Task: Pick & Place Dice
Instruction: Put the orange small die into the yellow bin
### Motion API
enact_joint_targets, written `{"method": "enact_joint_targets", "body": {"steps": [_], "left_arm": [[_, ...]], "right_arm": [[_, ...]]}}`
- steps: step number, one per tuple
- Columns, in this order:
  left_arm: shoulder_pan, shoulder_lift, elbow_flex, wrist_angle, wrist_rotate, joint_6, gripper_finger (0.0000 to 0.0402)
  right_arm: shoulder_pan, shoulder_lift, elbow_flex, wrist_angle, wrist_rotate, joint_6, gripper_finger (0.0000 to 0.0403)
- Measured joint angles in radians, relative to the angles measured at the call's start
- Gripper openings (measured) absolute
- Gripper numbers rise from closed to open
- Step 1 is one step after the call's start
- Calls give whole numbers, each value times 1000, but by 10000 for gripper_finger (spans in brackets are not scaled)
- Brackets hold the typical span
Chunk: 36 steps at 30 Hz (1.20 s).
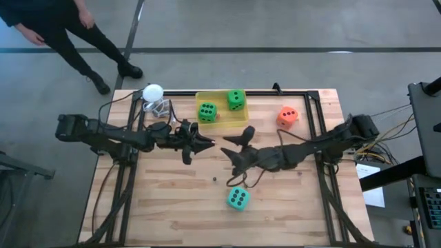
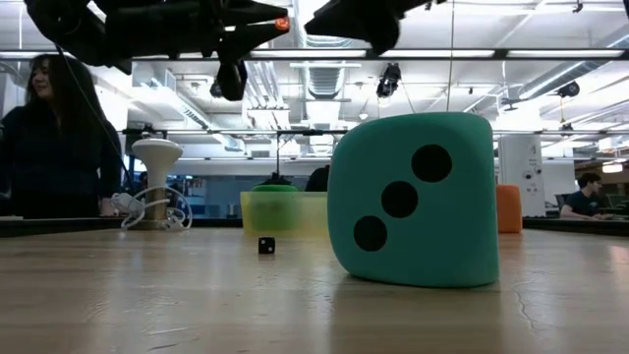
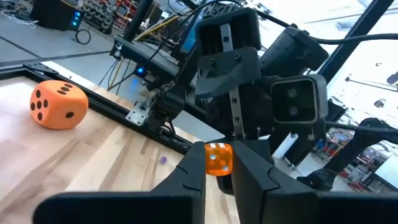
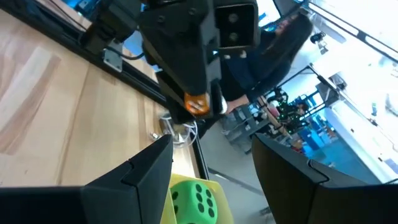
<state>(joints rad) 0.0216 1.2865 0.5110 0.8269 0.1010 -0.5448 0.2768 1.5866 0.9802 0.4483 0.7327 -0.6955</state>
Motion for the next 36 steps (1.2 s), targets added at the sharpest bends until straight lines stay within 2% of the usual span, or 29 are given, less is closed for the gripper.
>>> {"method": "enact_joint_targets", "body": {"steps": [13,36], "left_arm": [[1,0,1,11,42,6,46],[0,0,1,38,76,6,46]], "right_arm": [[-5,132,151,3,-23,-45,215],[-35,129,113,69,-30,-33,206]]}}
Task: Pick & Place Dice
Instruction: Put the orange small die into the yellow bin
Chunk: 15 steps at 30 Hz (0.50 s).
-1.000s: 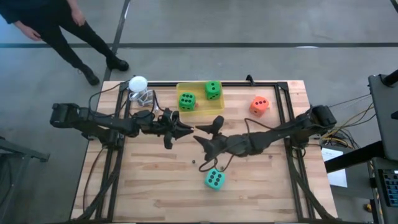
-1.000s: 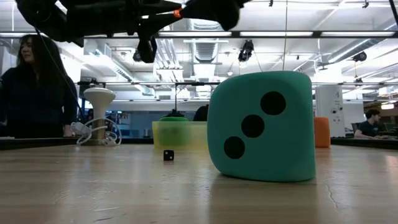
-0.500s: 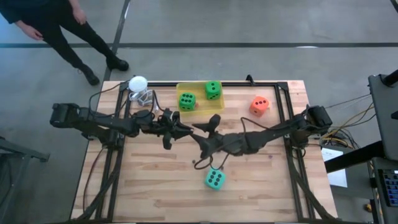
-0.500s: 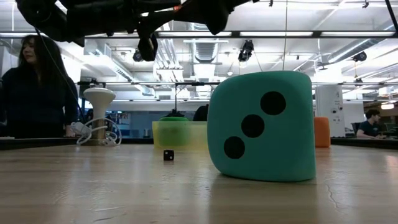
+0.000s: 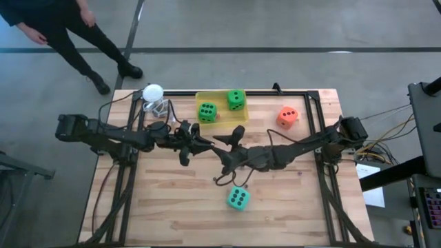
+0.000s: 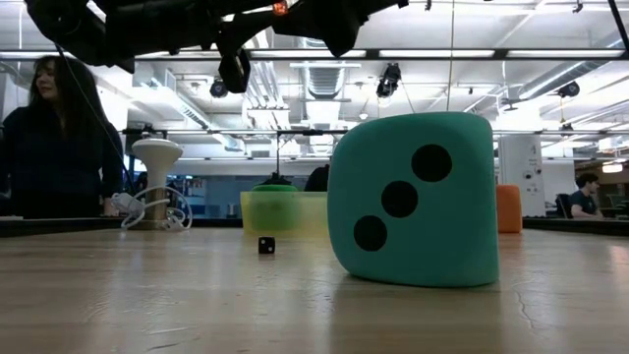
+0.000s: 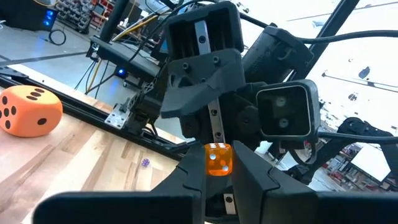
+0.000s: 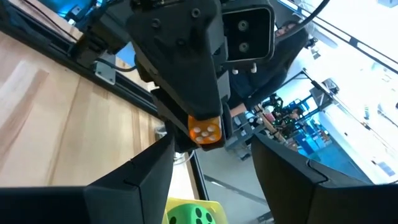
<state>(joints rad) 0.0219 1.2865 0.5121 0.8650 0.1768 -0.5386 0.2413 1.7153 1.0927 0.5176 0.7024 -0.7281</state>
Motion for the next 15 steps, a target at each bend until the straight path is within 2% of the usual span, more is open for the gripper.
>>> {"method": "enact_joint_targets", "body": {"steps": [7,15], "left_arm": [[0,0,0,0,0,3,46],[0,0,0,-1,0,4,46]], "right_arm": [[0,0,0,17,-55,2,165],[0,1,0,21,-59,2,137]]}}
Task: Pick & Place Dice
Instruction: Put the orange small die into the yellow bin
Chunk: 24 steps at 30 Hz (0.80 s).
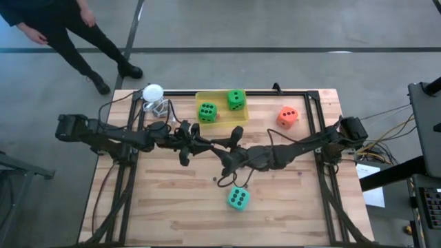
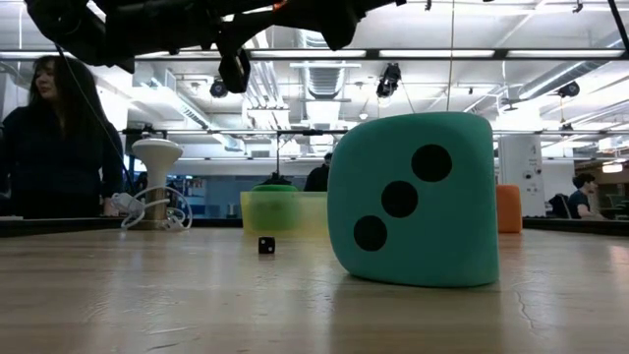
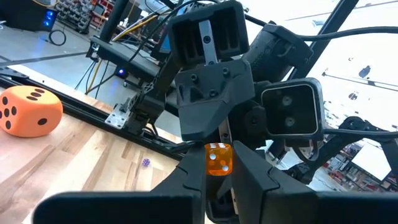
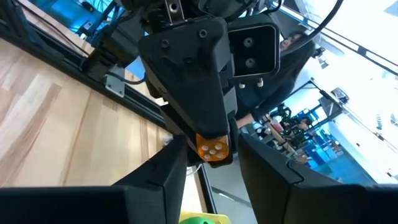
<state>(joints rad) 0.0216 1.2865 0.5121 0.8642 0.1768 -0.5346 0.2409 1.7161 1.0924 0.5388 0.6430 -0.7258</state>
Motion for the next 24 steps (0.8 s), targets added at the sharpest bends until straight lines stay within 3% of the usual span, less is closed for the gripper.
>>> {"method": "enact_joint_targets", "body": {"steps": [6,14,20,24], "left_arm": [[0,0,0,0,0,3,46],[0,-1,0,-2,3,-6,46],[1,-1,0,-3,3,-5,46],[1,0,0,-8,0,6,105]], "right_arm": [[0,0,0,19,-1,0,112],[1,0,-1,15,-10,-20,47],[1,0,-1,13,-10,-14,45],[1,0,-1,-5,-11,20,45]]}}
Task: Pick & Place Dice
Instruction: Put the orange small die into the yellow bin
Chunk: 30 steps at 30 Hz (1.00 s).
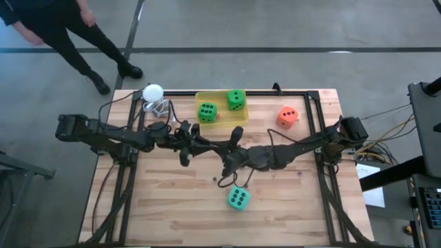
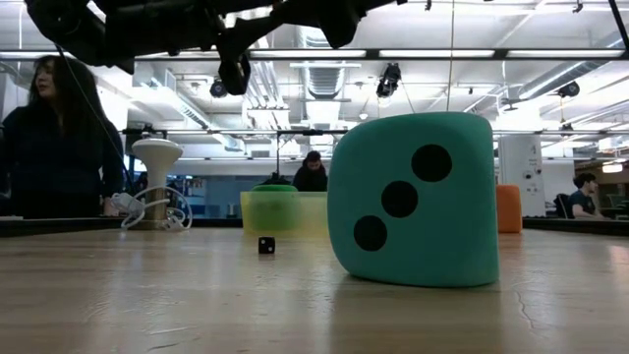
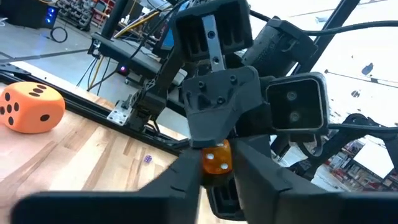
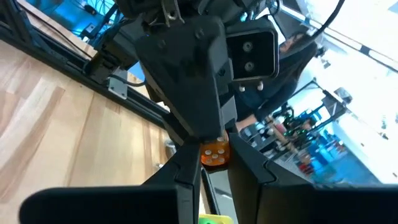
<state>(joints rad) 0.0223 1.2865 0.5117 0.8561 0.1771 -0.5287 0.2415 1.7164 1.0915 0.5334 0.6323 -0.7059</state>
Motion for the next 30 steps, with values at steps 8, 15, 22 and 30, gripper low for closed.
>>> {"method": "enact_joint_targets", "body": {"steps": [8,15,22,30], "left_arm": [[-1,0,0,7,-12,4,205],[-1,0,0,8,-20,28,210],[-1,0,0,5,-24,54,200],[9,-2,0,-5,-23,61,204]], "right_arm": [[-4,0,0,-5,3,4,44],[-4,-1,0,-5,3,18,44],[-5,-2,0,-4,10,19,44],[-13,-7,0,-12,18,46,44]]}}
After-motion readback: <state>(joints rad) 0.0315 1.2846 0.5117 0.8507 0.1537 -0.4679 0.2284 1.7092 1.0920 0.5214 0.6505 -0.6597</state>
